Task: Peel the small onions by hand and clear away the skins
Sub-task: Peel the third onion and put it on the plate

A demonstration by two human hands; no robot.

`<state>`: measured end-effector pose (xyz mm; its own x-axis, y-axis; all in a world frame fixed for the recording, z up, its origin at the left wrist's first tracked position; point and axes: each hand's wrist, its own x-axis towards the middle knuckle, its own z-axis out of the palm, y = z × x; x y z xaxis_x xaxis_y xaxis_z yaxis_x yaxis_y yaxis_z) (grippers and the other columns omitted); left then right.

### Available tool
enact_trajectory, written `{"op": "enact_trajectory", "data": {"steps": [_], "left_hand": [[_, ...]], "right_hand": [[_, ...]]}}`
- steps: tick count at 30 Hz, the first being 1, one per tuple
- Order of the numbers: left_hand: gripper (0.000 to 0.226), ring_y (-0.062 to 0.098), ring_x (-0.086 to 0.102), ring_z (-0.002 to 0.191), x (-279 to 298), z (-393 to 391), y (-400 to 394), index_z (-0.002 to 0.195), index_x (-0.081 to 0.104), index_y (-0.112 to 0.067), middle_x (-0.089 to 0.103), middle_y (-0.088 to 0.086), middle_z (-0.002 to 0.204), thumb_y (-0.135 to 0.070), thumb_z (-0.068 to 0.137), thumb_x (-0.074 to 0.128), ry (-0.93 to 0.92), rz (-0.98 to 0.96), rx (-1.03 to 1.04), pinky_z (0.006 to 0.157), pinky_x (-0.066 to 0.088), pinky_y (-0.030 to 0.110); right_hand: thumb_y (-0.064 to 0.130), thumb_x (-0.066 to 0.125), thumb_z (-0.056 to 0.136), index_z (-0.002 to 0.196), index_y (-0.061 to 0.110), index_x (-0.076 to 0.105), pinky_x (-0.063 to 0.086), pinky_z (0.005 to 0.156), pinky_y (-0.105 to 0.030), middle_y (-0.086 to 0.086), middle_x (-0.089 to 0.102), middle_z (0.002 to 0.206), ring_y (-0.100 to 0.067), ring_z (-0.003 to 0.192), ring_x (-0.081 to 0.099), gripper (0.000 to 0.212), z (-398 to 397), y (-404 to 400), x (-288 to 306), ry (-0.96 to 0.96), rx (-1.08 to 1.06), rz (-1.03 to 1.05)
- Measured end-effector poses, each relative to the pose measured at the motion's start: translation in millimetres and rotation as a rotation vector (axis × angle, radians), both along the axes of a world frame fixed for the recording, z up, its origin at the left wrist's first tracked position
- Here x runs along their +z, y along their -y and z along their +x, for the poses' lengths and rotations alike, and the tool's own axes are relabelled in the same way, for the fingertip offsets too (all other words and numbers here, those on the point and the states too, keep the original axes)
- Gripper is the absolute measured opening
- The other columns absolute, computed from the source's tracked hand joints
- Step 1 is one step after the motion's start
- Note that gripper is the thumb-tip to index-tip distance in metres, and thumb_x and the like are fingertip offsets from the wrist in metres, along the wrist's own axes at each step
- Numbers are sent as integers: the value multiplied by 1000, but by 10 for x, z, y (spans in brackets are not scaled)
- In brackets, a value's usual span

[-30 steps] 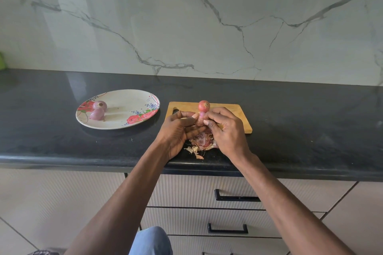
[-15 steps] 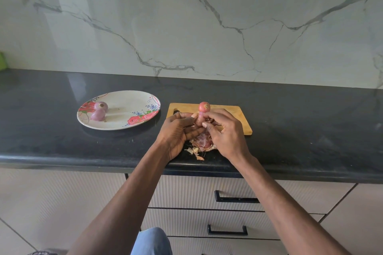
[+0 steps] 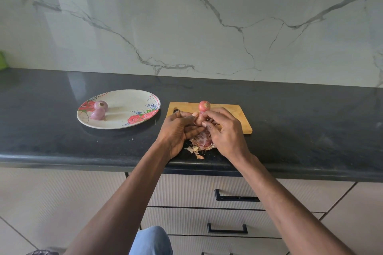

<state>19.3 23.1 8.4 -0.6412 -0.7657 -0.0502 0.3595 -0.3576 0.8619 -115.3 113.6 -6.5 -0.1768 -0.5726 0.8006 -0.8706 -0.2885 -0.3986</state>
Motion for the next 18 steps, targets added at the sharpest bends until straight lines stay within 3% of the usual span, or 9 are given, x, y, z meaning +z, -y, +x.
{"op": "enact_trajectory", "data": {"steps": [2, 8, 13, 18], "left_hand": [[10, 25, 73, 74, 8, -2, -17, 87, 56, -5, 72, 17, 84, -1, 94, 62, 4, -11, 6, 69, 64, 32], [10, 24, 73, 71, -6, -5, -12, 87, 56, -5, 71, 16, 82, -1, 93, 63, 16, -26, 32, 68, 64, 32], [8, 23, 73, 69, -4, 4, -2, 90, 56, -5, 72, 16, 82, -1, 95, 61, -1, -7, 33, 63, 63, 30], [13, 24, 73, 80, -1, 24, -12, 104, 58, -2, 74, 18, 90, 7, 94, 59, -63, 17, -31, 79, 63, 35]], "right_hand": [[-6, 75, 83, 110, 3, 75, 49, 91, -12, -7, 68, 106, -5, 99, 61, 29, -7, 10, -10, -5, -9, 1], [-9, 71, 87, 116, -2, 72, 59, 87, -32, -8, 68, 110, -17, 100, 68, 30, -18, 36, -46, -72, 15, -1], [-6, 66, 91, 114, 1, 74, 60, 76, -27, -9, 64, 108, -19, 90, 66, 25, 25, 11, -59, -186, -25, 14], [-5, 71, 86, 98, 5, 76, 56, 82, -22, -4, 71, 101, -5, 93, 64, 16, 14, -25, 10, -11, -29, -29]]}}
